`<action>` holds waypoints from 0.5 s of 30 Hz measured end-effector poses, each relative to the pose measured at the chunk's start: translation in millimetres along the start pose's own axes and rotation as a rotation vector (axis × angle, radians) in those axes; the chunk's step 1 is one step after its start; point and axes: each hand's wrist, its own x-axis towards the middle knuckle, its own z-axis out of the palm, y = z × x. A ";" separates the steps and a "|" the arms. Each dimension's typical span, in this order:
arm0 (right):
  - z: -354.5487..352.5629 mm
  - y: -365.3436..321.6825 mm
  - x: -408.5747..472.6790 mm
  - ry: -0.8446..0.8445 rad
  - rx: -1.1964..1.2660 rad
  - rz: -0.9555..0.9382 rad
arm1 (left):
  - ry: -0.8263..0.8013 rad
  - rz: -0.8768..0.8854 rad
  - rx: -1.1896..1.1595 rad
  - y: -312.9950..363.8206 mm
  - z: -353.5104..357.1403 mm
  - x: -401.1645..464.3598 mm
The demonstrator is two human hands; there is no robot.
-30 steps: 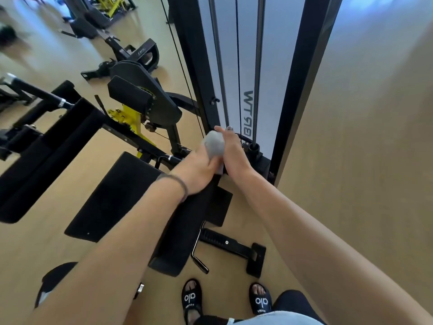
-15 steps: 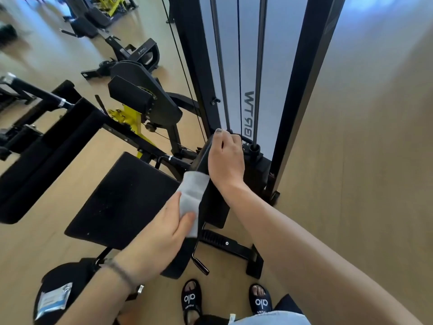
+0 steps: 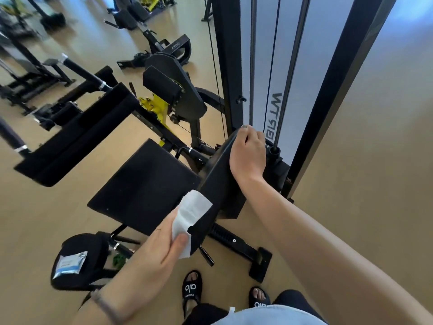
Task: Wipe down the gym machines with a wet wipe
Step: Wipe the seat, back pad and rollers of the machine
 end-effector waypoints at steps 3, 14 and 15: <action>-1.9 0.0 -0.8 -0.008 -0.014 -0.005 | 0.054 -0.063 -0.061 18.0 2.7 31.2; -5.8 2.2 -3.2 -0.025 -0.039 -0.030 | 0.086 -0.044 0.029 10.5 9.2 -3.4; -5.0 1.8 -2.5 -0.023 -0.034 -0.026 | 0.075 -0.040 0.002 8.6 8.4 0.4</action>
